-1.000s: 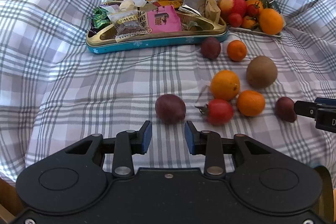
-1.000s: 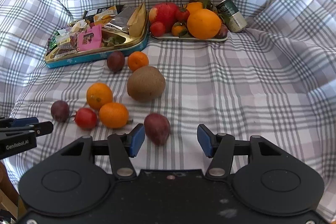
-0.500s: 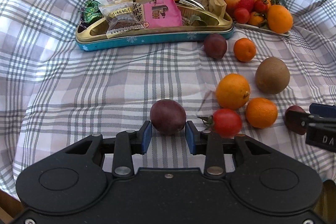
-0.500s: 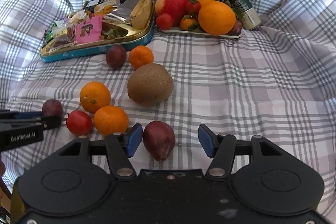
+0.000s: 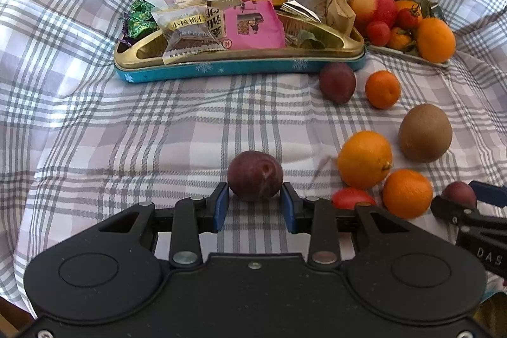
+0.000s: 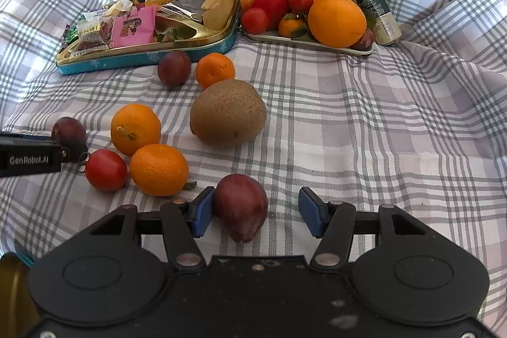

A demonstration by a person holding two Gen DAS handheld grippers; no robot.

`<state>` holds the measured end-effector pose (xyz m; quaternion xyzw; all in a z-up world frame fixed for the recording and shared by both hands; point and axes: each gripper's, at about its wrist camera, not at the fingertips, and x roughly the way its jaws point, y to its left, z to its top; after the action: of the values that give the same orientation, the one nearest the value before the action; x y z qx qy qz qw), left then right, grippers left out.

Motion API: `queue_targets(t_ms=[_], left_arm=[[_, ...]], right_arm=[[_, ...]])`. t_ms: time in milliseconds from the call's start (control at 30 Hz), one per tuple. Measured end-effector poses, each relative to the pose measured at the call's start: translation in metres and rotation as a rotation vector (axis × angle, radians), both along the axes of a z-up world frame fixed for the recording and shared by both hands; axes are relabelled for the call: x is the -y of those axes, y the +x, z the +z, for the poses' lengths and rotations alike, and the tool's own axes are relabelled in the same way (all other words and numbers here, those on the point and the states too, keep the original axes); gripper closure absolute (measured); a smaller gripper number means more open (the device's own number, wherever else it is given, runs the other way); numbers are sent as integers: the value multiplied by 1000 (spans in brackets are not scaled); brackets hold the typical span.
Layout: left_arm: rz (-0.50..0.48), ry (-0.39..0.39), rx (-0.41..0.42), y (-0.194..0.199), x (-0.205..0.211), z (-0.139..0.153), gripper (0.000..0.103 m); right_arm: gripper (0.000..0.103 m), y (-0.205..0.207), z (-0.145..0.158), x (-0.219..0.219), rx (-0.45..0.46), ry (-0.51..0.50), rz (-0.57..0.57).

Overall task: Organize fruits
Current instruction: 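Grasp a dark red plum with the left tool while the right tool grasps another plum, then carry both plums over the gold tray with both tools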

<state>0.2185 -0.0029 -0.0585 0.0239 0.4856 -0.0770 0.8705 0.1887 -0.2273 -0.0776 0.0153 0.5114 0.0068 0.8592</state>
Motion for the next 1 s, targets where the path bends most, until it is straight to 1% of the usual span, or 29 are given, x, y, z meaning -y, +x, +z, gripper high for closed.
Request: queue_targets(t_ms=[33,100,133,167,233,333,500,600,700,833,1000], left_arm=[[2,0,5,0,0,0,58],[3,0,14,2,-1,1,58],[3,1,17,2,-1,2,58],[3,3,22,3,-1,2,58],[5,4,34,4,-1,4,58],[5,9,54,6,-1,6,58],[12,20,68,17,0,3,58],[10,15,62,28,1,0,53],[7,-1,50,38,2,-1,53],[6,-3,54,47,3,-2,53],[-1,-6,45,50,4,-5,54]], right_arm=[[47,-1,0,-1,3,-2,8],[57,-3,1,-4,12,-7,31],[59,-4,2,-5,16,-12,42],[63,-5,2,-7,20,-16,54],[68,-7,3,-10,24,-23,73],[68,-9,3,-11,33,-34,82],[68,-9,3,-8,28,-20,72],[68,-10,3,-8,28,-16,69],[67,-10,3,-8,29,-14,69],[67,-10,3,-8,30,-13,66],[67,-10,3,-7,32,-10,64]])
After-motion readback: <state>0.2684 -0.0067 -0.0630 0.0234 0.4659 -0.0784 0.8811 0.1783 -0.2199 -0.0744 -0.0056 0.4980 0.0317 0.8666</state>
